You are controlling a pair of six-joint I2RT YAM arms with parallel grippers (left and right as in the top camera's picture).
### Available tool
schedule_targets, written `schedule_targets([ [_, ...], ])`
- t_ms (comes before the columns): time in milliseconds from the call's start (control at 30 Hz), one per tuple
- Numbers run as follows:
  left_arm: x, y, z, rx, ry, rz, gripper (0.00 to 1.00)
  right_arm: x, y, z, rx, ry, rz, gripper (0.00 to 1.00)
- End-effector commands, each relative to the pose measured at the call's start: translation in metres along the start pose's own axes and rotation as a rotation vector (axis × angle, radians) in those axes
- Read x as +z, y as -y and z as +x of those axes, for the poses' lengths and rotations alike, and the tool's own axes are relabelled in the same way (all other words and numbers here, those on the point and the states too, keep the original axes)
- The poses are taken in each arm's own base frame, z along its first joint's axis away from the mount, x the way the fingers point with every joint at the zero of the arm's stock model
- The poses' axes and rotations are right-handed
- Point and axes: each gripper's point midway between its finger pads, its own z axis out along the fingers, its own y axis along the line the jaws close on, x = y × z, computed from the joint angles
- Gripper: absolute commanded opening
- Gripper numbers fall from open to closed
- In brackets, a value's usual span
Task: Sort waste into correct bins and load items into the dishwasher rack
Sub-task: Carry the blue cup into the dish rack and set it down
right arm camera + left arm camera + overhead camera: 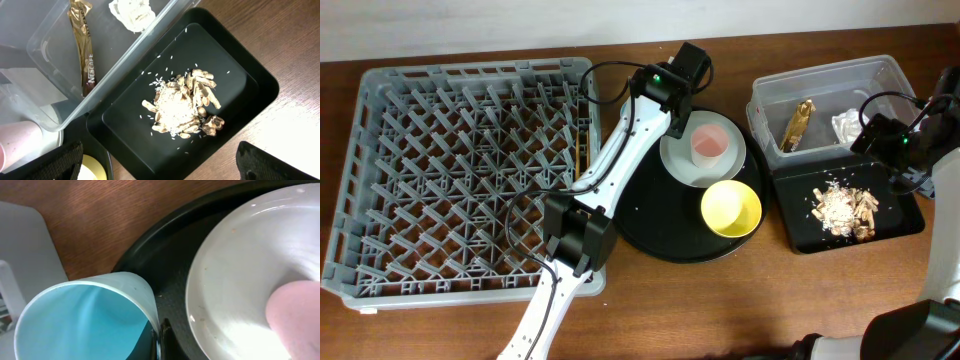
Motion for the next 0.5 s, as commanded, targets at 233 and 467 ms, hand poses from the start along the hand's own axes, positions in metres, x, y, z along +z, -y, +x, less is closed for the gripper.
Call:
schedule_targets([
  [233, -0.227, -0.07, -0.057, -0.158, 0.398, 0.696, 0.0, -0.006, 0.0, -0.002, 0.011, 0.019, -0.006, 0.99],
  [467, -0.236, -0.183, -0.027, -0.352, 0.403, 1.189, 0.0, -0.006, 0.0, -0.002, 0.011, 0.019, -0.006, 0.99],
])
